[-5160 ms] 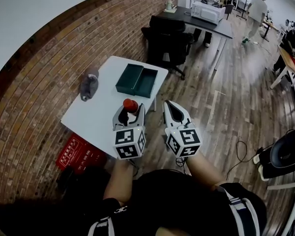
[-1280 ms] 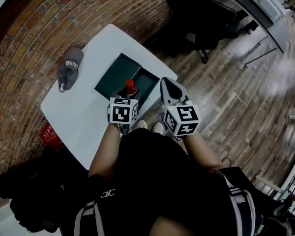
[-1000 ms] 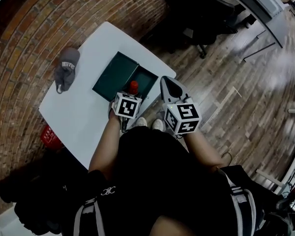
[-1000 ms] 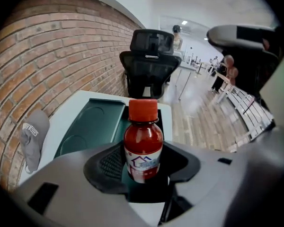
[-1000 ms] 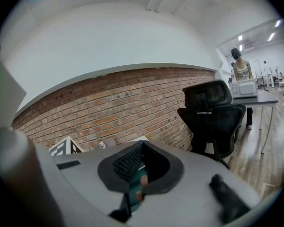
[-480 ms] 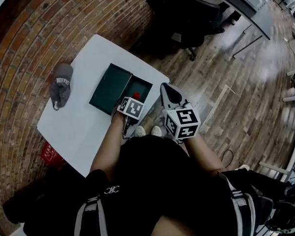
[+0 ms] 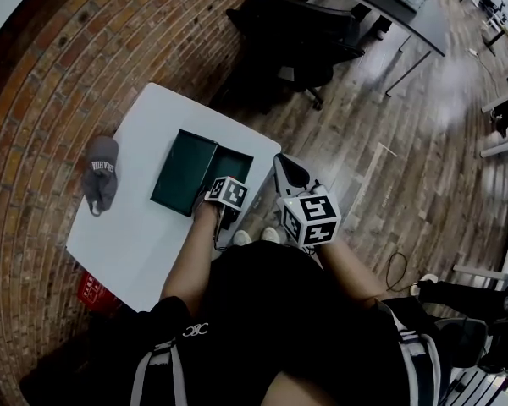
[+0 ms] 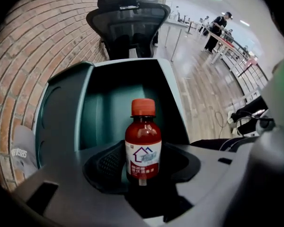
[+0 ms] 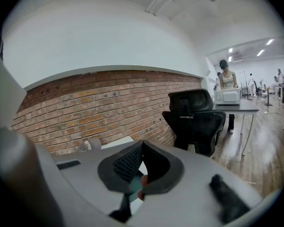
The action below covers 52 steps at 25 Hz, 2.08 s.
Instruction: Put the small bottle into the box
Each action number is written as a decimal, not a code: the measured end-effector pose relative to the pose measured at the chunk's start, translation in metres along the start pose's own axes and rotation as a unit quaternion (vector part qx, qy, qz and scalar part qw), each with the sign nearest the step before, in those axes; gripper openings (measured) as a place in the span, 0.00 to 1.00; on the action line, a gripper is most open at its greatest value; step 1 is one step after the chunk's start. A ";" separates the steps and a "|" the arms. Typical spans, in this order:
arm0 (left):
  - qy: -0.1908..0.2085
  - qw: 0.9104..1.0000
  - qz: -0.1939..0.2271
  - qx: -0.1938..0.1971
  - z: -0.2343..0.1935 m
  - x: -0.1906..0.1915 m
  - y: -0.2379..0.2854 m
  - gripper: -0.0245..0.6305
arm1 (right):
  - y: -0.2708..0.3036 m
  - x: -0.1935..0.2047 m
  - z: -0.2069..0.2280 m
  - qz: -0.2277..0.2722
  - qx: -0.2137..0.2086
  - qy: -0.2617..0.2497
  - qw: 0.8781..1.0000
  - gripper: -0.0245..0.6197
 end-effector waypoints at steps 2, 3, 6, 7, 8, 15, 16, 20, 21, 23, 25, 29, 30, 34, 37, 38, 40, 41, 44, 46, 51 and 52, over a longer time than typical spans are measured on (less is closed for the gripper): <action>0.015 1.000 -0.008 -0.014 -0.002 0.002 0.004 0.39 | -0.002 0.001 0.001 0.000 0.008 0.001 1.000 0.08; 0.018 1.000 -0.009 -0.017 -0.003 0.003 0.005 0.39 | -0.003 0.003 0.001 -0.001 0.011 0.002 1.000 0.08; 0.014 1.000 -0.010 -0.010 -0.005 0.003 0.008 0.39 | -0.006 0.007 0.005 -0.005 0.018 0.006 1.000 0.08; 0.013 1.000 -0.011 -0.007 -0.005 0.002 0.009 0.39 | -0.006 0.008 0.006 -0.007 0.019 0.007 1.000 0.08; 0.015 1.000 -0.011 -0.005 -0.005 0.002 0.009 0.39 | -0.006 0.008 0.007 -0.008 0.020 0.008 1.000 0.08; 0.020 0.998 0.063 0.001 -0.010 -0.008 -0.014 0.49 | 0.001 0.004 0.000 -0.005 0.008 0.002 1.000 0.08; 0.016 0.997 0.082 -0.002 -0.013 -0.011 -0.022 0.49 | 0.002 0.003 -0.001 -0.005 0.006 0.001 1.000 0.08; -0.006 0.986 0.165 -0.018 -0.025 -0.021 -0.058 0.44 | 0.007 -0.001 -0.009 -0.001 -0.005 -0.005 1.000 0.08; -0.017 0.982 0.189 -0.023 -0.029 -0.022 -0.068 0.40 | 0.008 -0.003 -0.011 0.001 -0.007 -0.006 1.000 0.08; -0.052 0.970 0.236 -0.030 -0.036 -0.021 -0.086 0.28 | 0.009 -0.006 -0.015 0.007 -0.011 -0.009 1.000 0.08; -0.094 0.954 0.283 -0.040 -0.043 -0.018 -0.104 0.13 | 0.009 -0.010 -0.016 0.015 -0.010 -0.008 1.000 0.08; -0.161 0.914 0.369 -0.037 -0.049 -0.010 -0.144 0.06 | 0.004 -0.019 -0.017 0.048 0.001 -0.001 0.999 0.08; -0.170 0.905 0.388 -0.034 -0.049 -0.008 -0.155 0.06 | 0.003 -0.022 -0.017 0.058 0.002 0.001 0.998 0.08; -0.178 0.870 0.457 -0.052 -0.046 -0.001 -0.204 0.06 | 0.001 -0.036 -0.022 0.089 -0.015 0.006 0.996 0.08; -0.179 0.836 0.514 -0.072 -0.045 0.005 -0.240 0.06 | 0.001 -0.047 -0.030 0.113 -0.044 0.014 0.993 0.08; -0.179 0.824 0.532 -0.077 -0.045 0.008 -0.251 0.06 | 0.001 -0.050 -0.033 0.121 -0.050 0.014 0.991 0.08; -0.177 0.799 0.567 -0.093 -0.042 0.015 -0.273 0.06 | 0.000 -0.054 -0.039 0.132 -0.057 0.005 0.990 0.08; -0.176 0.787 0.583 -0.100 -0.040 0.019 -0.284 0.06 | 0.000 -0.056 -0.042 0.134 -0.058 -0.003 0.989 0.08; -0.174 0.759 0.617 -0.111 -0.035 0.026 -0.310 0.06 | 0.001 -0.062 -0.048 0.143 -0.059 -0.014 0.988 0.08; -0.163 0.755 0.622 -0.125 -0.032 0.028 -0.317 0.06 | 0.001 -0.066 -0.052 0.150 -0.059 -0.013 0.987 0.08; -0.158 0.768 0.606 -0.132 -0.033 0.030 -0.311 0.06 | 0.001 -0.070 -0.061 0.156 -0.061 -0.013 0.986 0.08; -0.162 0.768 0.605 -0.132 -0.034 0.030 -0.310 0.06 | 0.001 -0.070 -0.062 0.155 -0.062 -0.014 0.986 0.08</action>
Point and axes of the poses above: the fingertips, and each gripper's own axes: y forward along the fingers, z to its right, x out of its underside, the point moved 6 cm from there along -y, backward along the fingers, and after that the axes turned 2 degrees about x, right-handed, at the moved point
